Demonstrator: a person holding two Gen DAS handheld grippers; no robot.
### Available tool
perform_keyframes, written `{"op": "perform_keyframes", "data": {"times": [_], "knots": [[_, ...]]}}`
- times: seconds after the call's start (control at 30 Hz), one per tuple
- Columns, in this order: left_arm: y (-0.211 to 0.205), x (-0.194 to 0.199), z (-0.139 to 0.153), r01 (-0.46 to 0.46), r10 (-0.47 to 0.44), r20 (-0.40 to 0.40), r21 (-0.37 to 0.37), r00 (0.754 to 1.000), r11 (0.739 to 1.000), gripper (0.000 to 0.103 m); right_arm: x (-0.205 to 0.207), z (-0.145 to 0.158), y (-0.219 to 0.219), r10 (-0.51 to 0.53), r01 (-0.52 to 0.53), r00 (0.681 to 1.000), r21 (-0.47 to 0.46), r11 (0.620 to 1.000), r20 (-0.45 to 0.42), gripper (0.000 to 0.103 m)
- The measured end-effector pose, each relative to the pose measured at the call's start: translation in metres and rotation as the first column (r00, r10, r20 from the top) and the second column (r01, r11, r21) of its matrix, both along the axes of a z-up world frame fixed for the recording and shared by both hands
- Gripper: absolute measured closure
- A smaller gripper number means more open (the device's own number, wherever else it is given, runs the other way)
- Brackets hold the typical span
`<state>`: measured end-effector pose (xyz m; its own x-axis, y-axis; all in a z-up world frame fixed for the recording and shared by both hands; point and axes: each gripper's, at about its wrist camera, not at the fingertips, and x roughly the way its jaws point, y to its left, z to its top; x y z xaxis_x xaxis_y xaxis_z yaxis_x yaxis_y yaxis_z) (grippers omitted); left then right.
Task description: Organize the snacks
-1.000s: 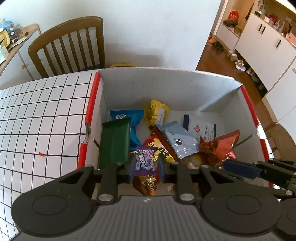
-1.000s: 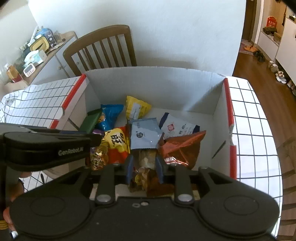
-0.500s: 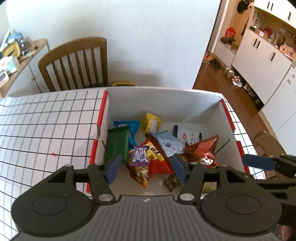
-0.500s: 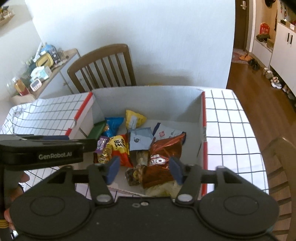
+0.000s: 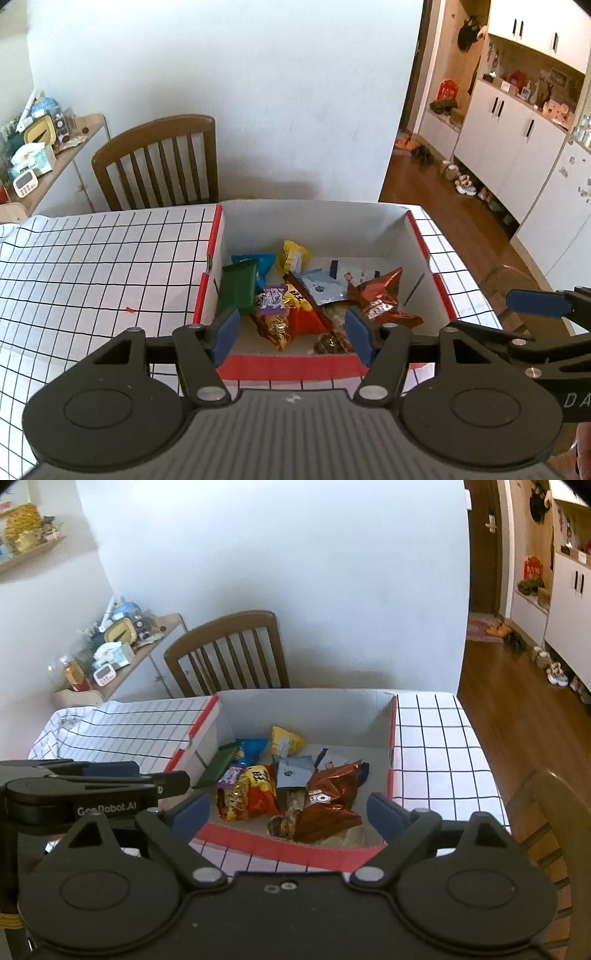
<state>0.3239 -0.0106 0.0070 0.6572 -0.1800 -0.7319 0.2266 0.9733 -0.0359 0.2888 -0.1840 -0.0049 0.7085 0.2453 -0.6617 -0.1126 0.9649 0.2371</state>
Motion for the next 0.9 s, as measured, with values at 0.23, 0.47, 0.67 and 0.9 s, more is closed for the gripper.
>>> {"op": "perform_keyframes", "data": {"times": [0.23, 0.47, 0.67, 0.9], "knots": [[0.005, -0.033, 0.009, 0.003, -0.002, 0.027, -0.028, 1.0, 1.0, 0.032, -0.028, 0.008, 0.0, 0.024, -0.024, 0.998, 0.0, 1.0, 0.053, 0.004], [0.017, -0.065, 0.008, -0.014, 0.017, 0.031, -0.079, 0.999, 0.997, 0.022, -0.057, 0.009, -0.001, 0.036, -0.036, 0.995, 0.001, 0.999, 0.089, 0.0], [0.017, -0.088, 0.009, -0.005, 0.009, 0.069, -0.065, 0.998, 0.998, 0.016, -0.075, 0.009, 0.001, 0.043, -0.046, 0.991, 0.019, 0.999, 0.126, 0.0], [0.021, -0.102, 0.007, -0.003, 0.008, 0.067, -0.077, 0.998, 0.997, 0.005, -0.091, 0.007, 0.002, 0.025, -0.031, 0.987, 0.041, 0.999, 0.157, 0.0]]}}
